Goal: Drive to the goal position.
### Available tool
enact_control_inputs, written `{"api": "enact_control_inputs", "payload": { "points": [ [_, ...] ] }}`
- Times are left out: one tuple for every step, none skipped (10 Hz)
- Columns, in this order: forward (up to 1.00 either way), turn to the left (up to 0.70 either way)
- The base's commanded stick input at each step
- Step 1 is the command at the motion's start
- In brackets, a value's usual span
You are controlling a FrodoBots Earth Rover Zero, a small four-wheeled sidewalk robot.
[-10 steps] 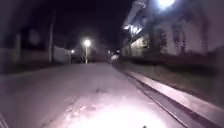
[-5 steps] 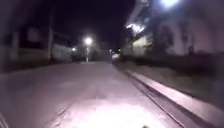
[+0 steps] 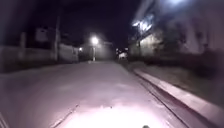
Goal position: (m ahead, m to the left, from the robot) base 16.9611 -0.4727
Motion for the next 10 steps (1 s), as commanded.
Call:
{"api": "enact_control_inputs", "payload": {
  "points": [
    [0.7,0.01],
    [0.7,0.01],
    [0.7,0.01],
    [0.7,0.01],
    [0.7,0.01],
    [0.7,0.01],
    [0.7,0.01],
    [0.7,0.01],
    [0.7,0.05],
    [0.7,0.15]
  ]
}}
